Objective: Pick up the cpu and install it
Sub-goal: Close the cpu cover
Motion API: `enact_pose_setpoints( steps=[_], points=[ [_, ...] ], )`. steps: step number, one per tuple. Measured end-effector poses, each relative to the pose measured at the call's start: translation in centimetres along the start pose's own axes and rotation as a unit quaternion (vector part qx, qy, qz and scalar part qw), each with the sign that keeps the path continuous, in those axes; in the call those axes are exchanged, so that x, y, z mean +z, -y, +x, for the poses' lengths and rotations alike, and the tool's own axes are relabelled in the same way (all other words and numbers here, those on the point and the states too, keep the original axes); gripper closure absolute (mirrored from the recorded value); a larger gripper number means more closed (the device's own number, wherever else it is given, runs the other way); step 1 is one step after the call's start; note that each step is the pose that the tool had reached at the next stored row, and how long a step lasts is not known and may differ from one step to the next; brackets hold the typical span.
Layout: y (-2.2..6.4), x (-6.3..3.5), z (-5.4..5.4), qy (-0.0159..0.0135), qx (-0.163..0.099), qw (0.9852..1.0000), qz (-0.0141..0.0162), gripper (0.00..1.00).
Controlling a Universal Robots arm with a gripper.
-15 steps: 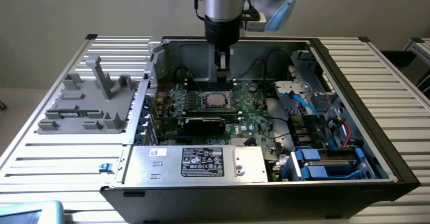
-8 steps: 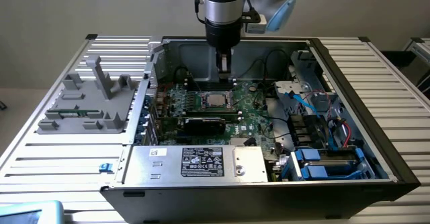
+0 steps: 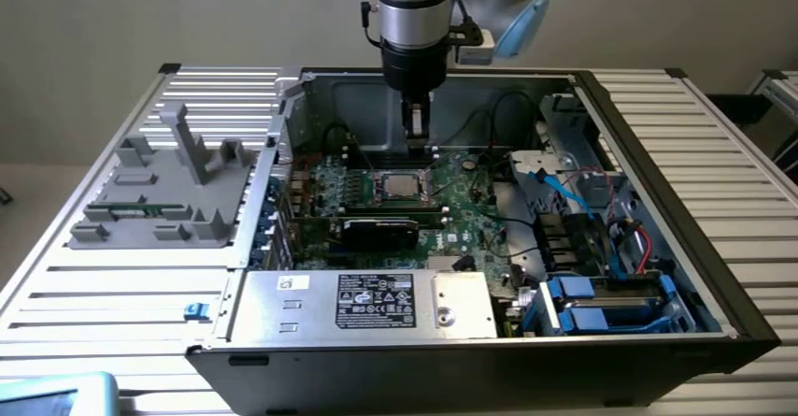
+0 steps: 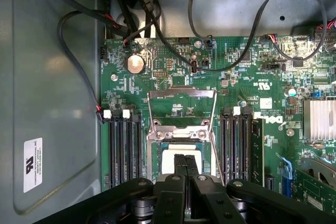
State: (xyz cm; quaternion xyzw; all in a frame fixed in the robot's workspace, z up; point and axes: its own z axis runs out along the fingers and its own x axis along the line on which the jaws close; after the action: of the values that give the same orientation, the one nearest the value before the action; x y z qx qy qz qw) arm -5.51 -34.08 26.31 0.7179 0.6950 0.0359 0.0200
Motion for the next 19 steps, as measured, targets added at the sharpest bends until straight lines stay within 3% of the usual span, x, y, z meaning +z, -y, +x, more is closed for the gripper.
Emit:
enact_pose_setpoints(
  steps=[5, 11, 16, 19],
  points=[
    [0.0, 0.07, 0.0, -0.0002, 0.0, 1.0, -0.0004, 0.89],
    [0.18, 0.79, 0.0, -0.0001, 0.001, 1.0, -0.0086, 0.89],
    [0.32, 1.34, 0.0, 0.0003, 0.0, 0.9998, -0.0176, 0.89],
    [0.48, 1.84, -0.1, 0.0003, 0.0, 0.9998, -0.0194, 0.89]
  ],
)
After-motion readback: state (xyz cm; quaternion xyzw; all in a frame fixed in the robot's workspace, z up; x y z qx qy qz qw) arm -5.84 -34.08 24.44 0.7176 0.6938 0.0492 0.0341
